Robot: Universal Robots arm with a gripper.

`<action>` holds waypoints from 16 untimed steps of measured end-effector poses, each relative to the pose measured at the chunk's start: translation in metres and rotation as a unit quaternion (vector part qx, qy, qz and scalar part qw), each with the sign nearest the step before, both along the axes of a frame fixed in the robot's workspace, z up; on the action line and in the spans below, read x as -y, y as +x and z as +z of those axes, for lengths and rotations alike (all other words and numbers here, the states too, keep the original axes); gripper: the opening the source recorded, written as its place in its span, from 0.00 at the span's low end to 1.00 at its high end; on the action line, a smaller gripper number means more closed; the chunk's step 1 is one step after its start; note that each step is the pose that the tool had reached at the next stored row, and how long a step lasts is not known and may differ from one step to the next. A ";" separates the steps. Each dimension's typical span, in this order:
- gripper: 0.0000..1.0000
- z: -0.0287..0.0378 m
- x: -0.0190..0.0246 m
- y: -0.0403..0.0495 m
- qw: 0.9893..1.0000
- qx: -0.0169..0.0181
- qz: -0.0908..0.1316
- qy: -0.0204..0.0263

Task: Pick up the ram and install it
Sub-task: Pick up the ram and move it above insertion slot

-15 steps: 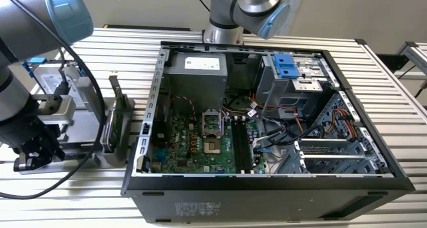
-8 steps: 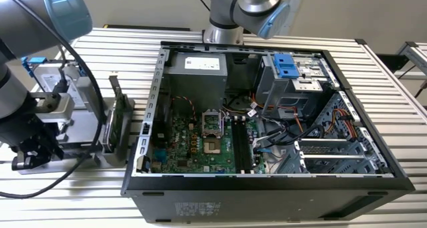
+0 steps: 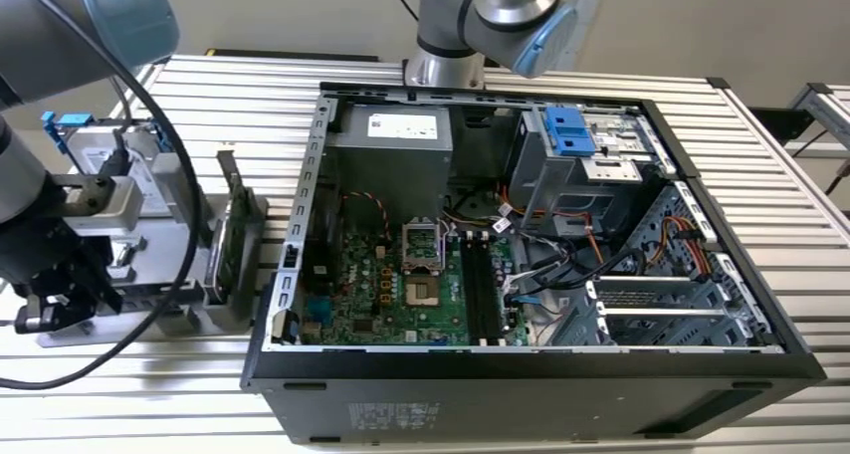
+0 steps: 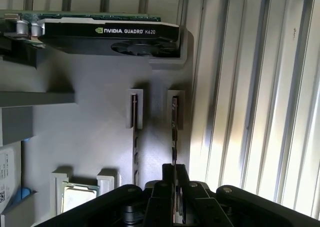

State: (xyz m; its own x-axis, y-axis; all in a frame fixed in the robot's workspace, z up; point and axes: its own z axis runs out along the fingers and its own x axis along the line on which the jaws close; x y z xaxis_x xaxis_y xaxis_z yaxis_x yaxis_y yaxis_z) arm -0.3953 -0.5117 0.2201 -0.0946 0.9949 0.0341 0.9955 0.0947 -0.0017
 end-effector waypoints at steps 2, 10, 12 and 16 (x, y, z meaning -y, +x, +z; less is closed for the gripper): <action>0.00 0.0018 0.0000 0.0000 1.000 0.000 0.000 0.000; 0.00 0.0068 0.0000 0.0000 1.000 0.000 0.000 0.000; 0.00 0.0078 0.0000 0.0000 1.000 0.000 0.000 0.000; 0.00 0.0094 -0.0001 -0.0002 1.000 0.000 0.000 0.000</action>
State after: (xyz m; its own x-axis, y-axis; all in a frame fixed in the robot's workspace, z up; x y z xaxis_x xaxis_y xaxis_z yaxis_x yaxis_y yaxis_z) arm -0.3955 -0.5117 0.2295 -0.0944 0.9949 0.0342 0.9955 0.0945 -0.0016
